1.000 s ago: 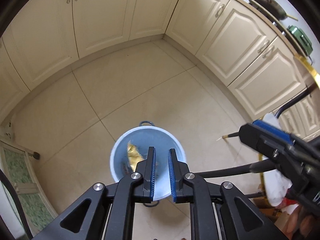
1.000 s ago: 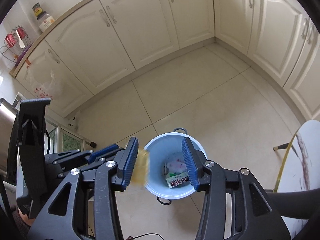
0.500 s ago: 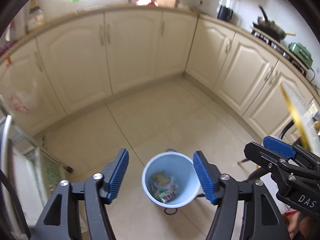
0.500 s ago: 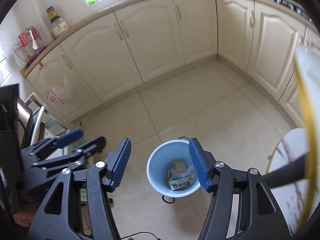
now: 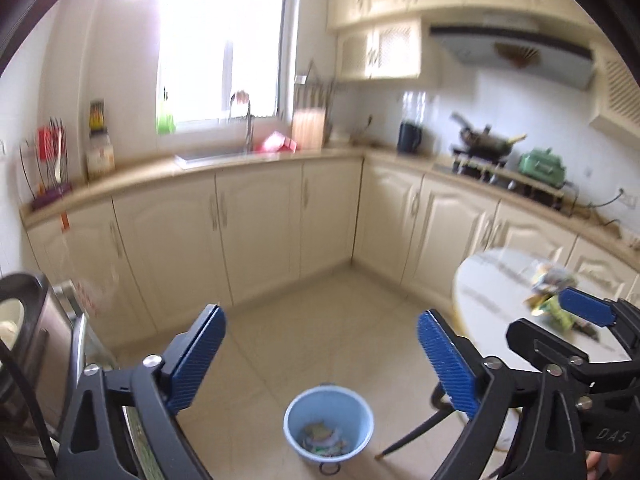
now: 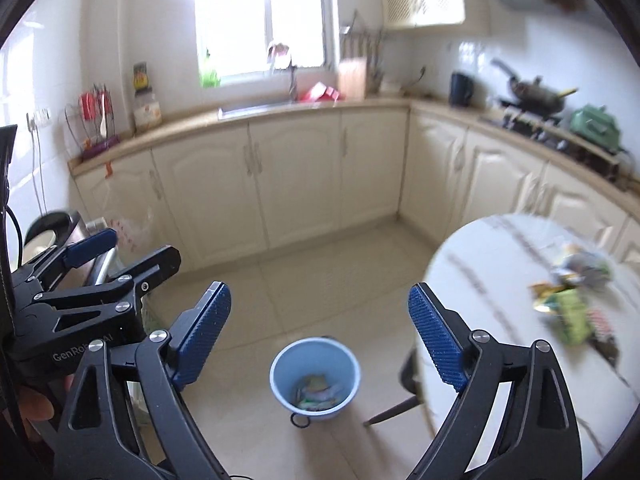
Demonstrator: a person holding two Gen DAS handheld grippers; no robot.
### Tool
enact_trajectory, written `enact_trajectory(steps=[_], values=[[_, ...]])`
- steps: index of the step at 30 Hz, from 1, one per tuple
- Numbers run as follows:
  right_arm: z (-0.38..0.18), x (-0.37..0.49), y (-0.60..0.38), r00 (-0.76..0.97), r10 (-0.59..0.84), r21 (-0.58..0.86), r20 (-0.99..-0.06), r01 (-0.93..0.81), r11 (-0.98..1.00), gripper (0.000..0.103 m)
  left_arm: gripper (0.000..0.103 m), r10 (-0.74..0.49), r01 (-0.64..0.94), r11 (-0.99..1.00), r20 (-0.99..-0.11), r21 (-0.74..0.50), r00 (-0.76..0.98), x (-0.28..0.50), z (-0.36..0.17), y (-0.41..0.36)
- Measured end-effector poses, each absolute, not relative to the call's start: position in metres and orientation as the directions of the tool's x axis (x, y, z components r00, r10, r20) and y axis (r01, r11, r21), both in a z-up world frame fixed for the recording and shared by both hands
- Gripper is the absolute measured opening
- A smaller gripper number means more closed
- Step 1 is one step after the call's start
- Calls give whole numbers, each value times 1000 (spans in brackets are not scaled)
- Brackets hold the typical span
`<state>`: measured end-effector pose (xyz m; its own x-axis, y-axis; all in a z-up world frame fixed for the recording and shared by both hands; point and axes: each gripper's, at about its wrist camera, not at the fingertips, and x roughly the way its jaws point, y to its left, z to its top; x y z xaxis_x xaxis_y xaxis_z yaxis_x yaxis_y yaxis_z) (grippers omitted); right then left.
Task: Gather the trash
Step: 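Move both open tools away from the bucket back toward the table, then reach the right tool to the yellow-green bag and close on it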
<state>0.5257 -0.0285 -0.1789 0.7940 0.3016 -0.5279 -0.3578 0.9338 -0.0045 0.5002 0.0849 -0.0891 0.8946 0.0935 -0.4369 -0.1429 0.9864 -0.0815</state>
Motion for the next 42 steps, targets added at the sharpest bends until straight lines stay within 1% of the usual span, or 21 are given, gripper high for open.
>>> enact_trajectory(steps=[2, 3, 4, 5, 9, 10, 12, 14, 16, 20, 24, 28, 33, 38, 42], values=[[-158, 501, -43, 827, 278, -13, -489, -325, 945, 96, 96, 70, -111, 991, -396, -79, 915, 482, -78, 67], [-147, 490, -51, 840, 270, -13, -470, -312, 950, 102, 98, 67, -104, 992, -380, -77, 923, 465, -75, 63], [-136, 476, -59, 856, 262, -16, -446, -300, 954, 103, 100, 62, -93, 993, -357, -71, 932, 455, -69, 55], [-127, 464, -67, 869, 253, -17, -425, -287, 958, 103, 102, 54, -81, 994, -335, -68, 941, 446, -64, 48], [-93, 425, -98, 906, 218, -8, -364, -237, 972, 103, 102, 28, -43, 998, -262, -54, 965, 412, -51, 18], [-86, 415, -105, 913, 208, -10, -351, -226, 974, 103, 102, 24, -37, 998, -242, -49, 970, 372, -58, 11], [-71, 396, -118, 931, 178, -12, -317, -192, 981, 103, 102, 13, -23, 999, -206, -47, 978, 325, -64, 16], [-58, 377, -132, 945, 158, -10, -288, -168, 986, 103, 102, 3, -11, 999, -170, -47, 985, 263, -73, 7], [-47, 362, -145, 956, 135, -3, -261, -140, 990, 103, 102, 2, -8, 999, -138, -41, 990, 234, -78, 5], [-29, 340, -172, 971, 101, 12, -216, -101, 995, 103, 102, -21, 17, 999, -84, -41, 996, 195, -85, -8], [-12, 320, -191, 984, 55, 9, -169, -54, 999, 103, 102, -39, 37, 999, -46, -32, 998, 175, -93, -10], [-3, 314, -206, 989, 10, 2, -150, -10, 1000, 103, 102, -58, 57, 998, -55, -18, 997, 177, -105, -12], [-9, 323, -231, 984, -34, 14, -175, 37, 999, 103, 102, -73, 73, 997, -97, -5, 993, 207, -110, -19], [-31, 353, -265, 966, -80, 30, -247, 90, 996, 103, 102, -112, 116, 993, -185, 11, 976, 256, -120, -34], [-58, 387, -290, 941, -107, 41, -322, 127, 991, 103, 102, -150, 161, 987, -288, 13, 946, 305, -135, -49]])
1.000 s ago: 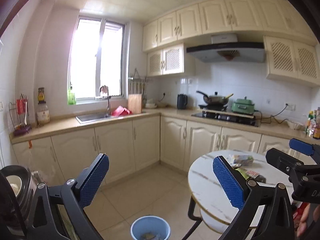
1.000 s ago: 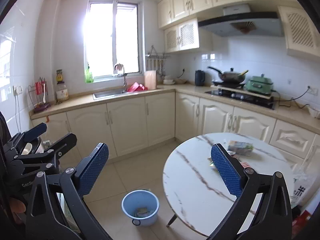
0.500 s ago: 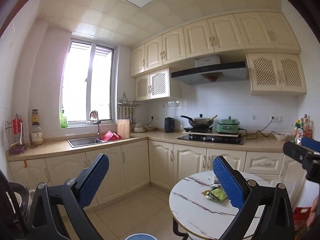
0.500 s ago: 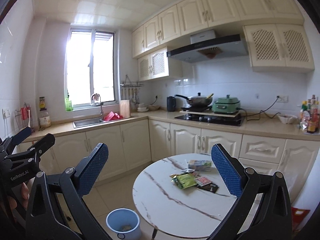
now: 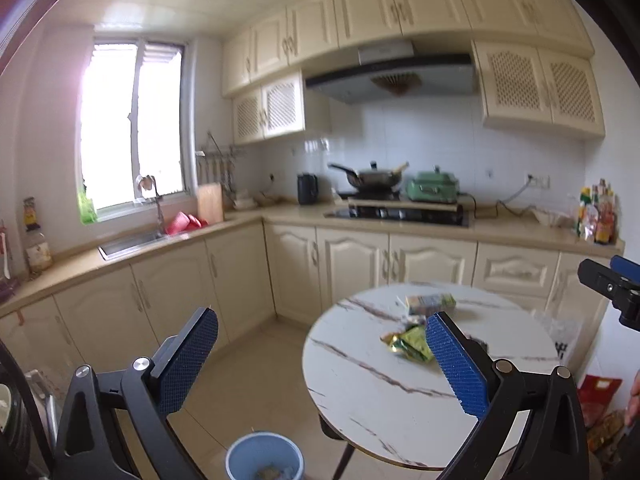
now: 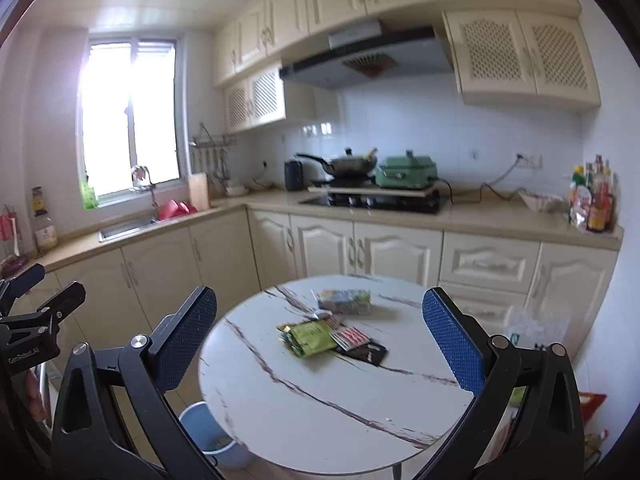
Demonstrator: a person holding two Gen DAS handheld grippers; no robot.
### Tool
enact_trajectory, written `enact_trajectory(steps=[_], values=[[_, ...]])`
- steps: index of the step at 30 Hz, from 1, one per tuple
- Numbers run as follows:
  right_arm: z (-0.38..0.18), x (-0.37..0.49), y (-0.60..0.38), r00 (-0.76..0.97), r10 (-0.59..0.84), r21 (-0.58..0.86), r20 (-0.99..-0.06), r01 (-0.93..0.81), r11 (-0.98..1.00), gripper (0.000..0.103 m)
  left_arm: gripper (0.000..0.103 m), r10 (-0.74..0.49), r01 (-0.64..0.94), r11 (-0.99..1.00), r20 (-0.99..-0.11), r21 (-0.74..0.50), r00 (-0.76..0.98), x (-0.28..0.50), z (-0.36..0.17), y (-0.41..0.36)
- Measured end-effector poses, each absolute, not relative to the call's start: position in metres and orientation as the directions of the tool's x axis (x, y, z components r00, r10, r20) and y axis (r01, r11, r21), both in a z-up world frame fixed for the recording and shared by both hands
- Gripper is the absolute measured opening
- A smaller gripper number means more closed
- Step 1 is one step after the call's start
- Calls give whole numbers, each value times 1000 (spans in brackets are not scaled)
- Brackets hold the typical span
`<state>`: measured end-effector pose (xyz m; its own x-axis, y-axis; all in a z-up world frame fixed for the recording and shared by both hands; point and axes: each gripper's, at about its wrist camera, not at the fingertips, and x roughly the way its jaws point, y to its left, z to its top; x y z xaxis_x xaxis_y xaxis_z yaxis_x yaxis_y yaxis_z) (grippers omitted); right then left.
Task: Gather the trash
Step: 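Reach the right tool to the yellow-green bag and close on it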
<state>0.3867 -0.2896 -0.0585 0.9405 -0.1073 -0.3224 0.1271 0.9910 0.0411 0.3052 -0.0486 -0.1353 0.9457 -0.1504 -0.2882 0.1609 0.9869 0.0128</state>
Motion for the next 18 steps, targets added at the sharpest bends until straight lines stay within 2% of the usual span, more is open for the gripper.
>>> enact_trajectory(steps=[9, 18], values=[[-145, 500, -325, 832, -67, 41, -551, 107, 993, 103, 102, -163, 195, 981, -513, 10, 843, 429, -175, -85], [-230, 636, -306, 682, 74, 22, -728, -85, 996, 103, 102, -137, 178, 984, -601, 9, 787, 532, -175, -100]])
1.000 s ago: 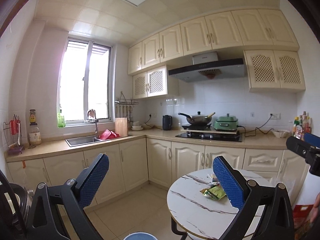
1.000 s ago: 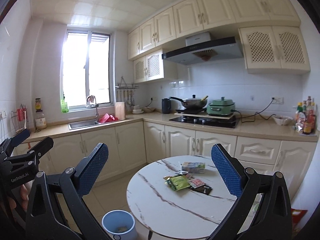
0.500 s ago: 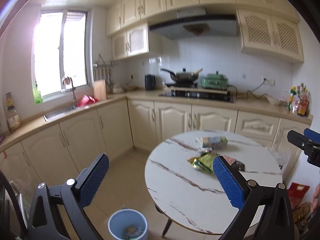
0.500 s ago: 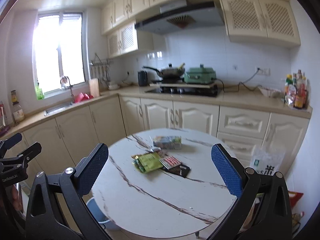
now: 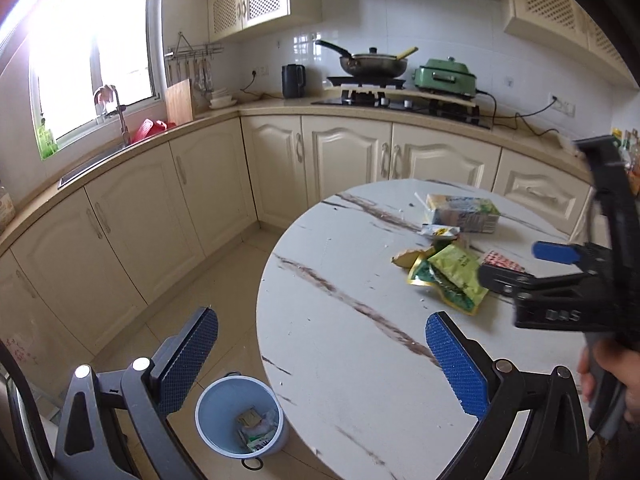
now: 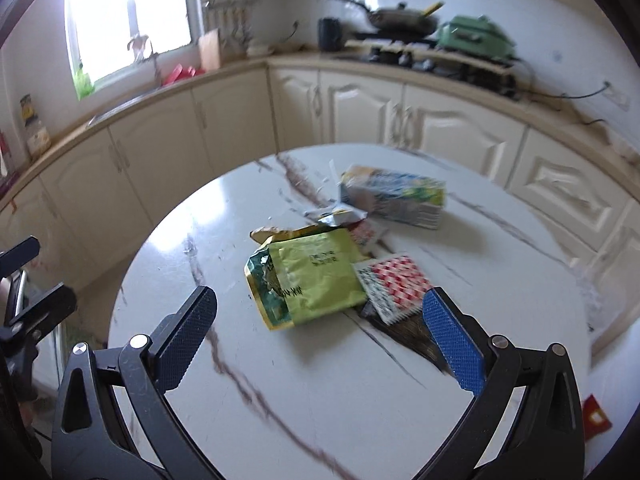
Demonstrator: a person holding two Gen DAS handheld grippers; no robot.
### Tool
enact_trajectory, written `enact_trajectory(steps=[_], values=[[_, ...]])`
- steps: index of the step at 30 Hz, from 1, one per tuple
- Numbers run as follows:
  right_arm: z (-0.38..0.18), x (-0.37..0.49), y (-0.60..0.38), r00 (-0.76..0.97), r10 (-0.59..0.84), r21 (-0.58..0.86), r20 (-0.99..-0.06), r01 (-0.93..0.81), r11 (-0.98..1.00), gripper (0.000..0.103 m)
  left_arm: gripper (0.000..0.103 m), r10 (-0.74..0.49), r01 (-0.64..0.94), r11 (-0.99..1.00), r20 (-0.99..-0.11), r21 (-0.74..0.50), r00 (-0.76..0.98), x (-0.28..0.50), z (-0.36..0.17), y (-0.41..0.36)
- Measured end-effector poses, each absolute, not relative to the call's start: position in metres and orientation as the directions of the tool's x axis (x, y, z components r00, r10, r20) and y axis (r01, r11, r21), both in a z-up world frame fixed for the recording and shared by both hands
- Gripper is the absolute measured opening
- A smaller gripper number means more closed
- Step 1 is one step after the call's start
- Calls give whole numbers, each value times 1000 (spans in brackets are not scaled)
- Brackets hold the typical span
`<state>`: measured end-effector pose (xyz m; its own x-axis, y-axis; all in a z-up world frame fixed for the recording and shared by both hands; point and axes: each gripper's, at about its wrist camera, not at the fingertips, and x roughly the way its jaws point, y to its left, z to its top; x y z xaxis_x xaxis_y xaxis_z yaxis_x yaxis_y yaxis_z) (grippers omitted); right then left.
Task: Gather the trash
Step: 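Reach the right tool to the yellow-green bag and close on it, then lift the yellow-green bag with the right tool while the left tool grasps the green seaweed bag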
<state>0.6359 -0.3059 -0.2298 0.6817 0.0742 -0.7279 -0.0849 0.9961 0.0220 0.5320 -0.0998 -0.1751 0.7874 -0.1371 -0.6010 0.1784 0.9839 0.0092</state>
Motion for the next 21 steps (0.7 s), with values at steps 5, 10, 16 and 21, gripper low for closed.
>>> enact_trajectory(steps=[5, 10, 16, 21], values=[[-269, 688, -311, 599, 126, 73, -791, -112, 991, 103, 102, -148, 194, 981, -621, 7, 770, 564, -188, -105], [-287, 702, -321, 571, 173, 117, -802, -134, 984, 91, 102, -168, 209, 978, -643, -12, 747, 585, -200, -111], [-281, 692, -340, 591, 187, 141, -785, -124, 982, 40, 102, -197, 239, 971, -655, -26, 729, 593, -206, -125], [-271, 678, -355, 624, 204, 166, -754, -120, 979, 20, 102, -245, 291, 956, -676, -47, 695, 602, -209, -145]])
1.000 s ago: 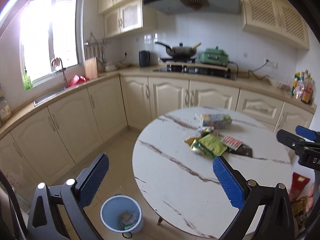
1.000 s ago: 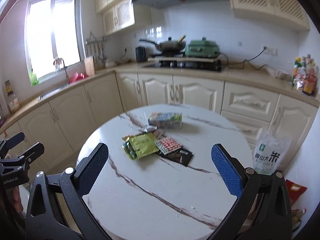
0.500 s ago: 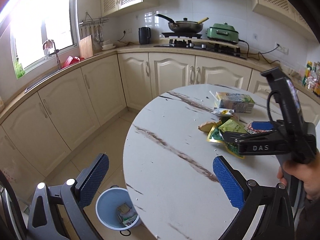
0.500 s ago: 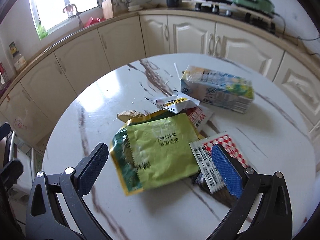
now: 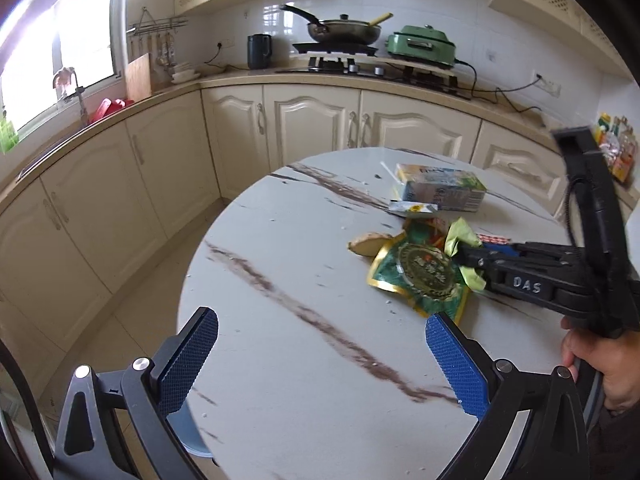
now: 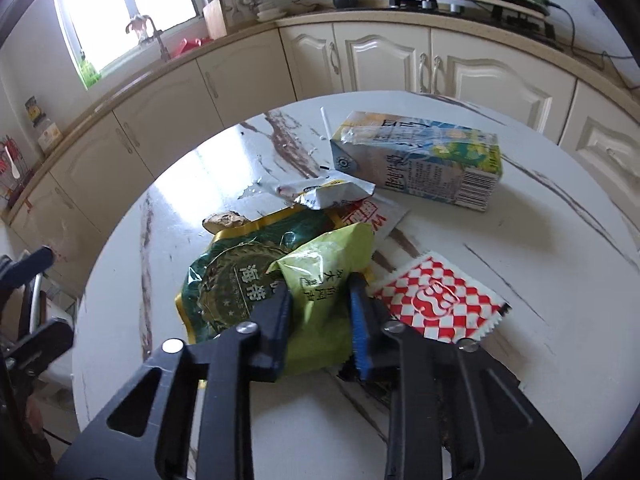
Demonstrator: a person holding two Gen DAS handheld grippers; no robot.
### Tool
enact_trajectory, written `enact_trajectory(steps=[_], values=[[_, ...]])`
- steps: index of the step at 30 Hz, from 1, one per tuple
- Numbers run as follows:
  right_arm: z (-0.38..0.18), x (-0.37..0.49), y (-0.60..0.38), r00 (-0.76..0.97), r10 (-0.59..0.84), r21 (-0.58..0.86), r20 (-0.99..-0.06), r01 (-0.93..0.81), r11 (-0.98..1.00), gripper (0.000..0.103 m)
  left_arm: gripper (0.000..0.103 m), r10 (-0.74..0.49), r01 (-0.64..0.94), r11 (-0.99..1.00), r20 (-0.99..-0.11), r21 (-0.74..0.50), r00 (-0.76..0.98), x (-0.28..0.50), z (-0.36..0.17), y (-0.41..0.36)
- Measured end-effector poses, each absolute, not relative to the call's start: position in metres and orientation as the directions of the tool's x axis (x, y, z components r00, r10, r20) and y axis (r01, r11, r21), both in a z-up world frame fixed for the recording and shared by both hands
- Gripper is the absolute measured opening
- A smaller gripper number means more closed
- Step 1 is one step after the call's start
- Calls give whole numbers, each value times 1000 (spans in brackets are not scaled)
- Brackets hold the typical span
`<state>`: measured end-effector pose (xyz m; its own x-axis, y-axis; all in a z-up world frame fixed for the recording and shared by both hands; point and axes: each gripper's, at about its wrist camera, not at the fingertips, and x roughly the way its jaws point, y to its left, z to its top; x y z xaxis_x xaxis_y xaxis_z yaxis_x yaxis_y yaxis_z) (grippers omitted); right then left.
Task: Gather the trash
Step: 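Lift the yellow-green bag with the right tool while the left tool grasps the green seaweed bag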
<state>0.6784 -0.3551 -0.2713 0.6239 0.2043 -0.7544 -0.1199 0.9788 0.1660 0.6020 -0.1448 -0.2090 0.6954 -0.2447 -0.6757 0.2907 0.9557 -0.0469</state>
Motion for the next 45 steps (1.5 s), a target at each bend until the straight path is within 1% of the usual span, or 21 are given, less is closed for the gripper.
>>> enact_trajectory(steps=[1, 4, 6, 9, 11, 15, 19, 23, 25, 26, 27, 29, 30, 34, 35, 38, 39, 41, 42, 43, 45], values=[[-267, 675, -358, 642, 209, 174, -738, -119, 978, 16, 102, -252, 305, 951, -681, -44, 688, 604, -209, -150], [-246, 653, -368, 702, 226, 206, -675, -116, 972, 15, 102, -287, 348, 936, -691, -54, 663, 615, -210, -169], [-233, 637, -377, 730, 224, 222, -645, -100, 970, 15, 102, -298, 366, 929, -708, -59, 640, 624, -213, -184], [-219, 614, -393, 766, 229, 257, -600, -87, 962, 15, 102, -325, 404, 913, -711, -64, 623, 636, -217, -204], [-216, 606, -403, 768, 251, 293, -589, -87, 952, 15, 102, -335, 446, 893, -737, -51, 587, 646, -226, -219], [-218, 598, -416, 764, 255, 310, -593, -76, 948, 15, 102, -258, 485, 872, -771, 74, 583, 660, -245, -244], [-223, 593, -424, 763, 262, 324, -591, -73, 943, 15, 102, -229, 502, 857, -787, 116, 573, 673, -258, -257], [-225, 590, -427, 761, 281, 340, -584, -85, 936, 15, 102, -259, 521, 849, -791, 87, 555, 683, -264, -261], [-226, 591, -428, 760, 283, 343, -585, -85, 936, 16, 102, -297, 533, 845, -793, 41, 533, 689, -266, -258], [-227, 592, -429, 758, 285, 346, -586, -84, 934, 16, 98, -320, 538, 843, -795, 9, 516, 692, -268, -255], [-228, 593, -430, 758, 289, 352, -585, -83, 932, 16, 92, -352, 545, 838, -794, -32, 495, 695, -269, -252], [-230, 593, -431, 758, 292, 360, -583, -82, 929, 16, 87, -360, 553, 832, -789, -32, 497, 695, -269, -251], [-231, 594, -432, 757, 292, 360, -584, -80, 929, 16, 81, -363, 557, 830, -789, -32, 495, 695, -269, -251], [-234, 593, -432, 756, 294, 366, -585, -77, 928, 16, 69, -378, 573, 819, -786, -38, 489, 694, -270, -254], [-235, 593, -432, 755, 293, 365, -587, -76, 928, 16, 61, -383, 575, 817, -783, -40, 490, 693, -270, -255], [-235, 593, -431, 752, 295, 367, -589, -77, 927, 16, 58, -383, 576, 816, -784, -39, 489, 692, -268, -254], [-235, 593, -431, 752, 295, 367, -590, -76, 927, 16, 54, -385, 577, 816, -784, -43, 487, 692, -266, -253], [-236, 593, -431, 750, 296, 370, -592, -74, 926, 16, 50, -384, 577, 816, -785, -42, 486, 690, -260, -249], [-236, 593, -430, 749, 297, 371, -593, -74, 926, 16, 45, -387, 579, 814, -785, -46, 483, 689, -259, -247], [-236, 593, -430, 748, 296, 371, -593, -73, 926, 16, 44, -395, 580, 813, -784, -55, 478, 689, -256, -244], [-237, 593, -429, 745, 297, 373, -597, -70, 925, 16, 31, -408, 577, 813, -779, -74, 476, 687, -252, -239]])
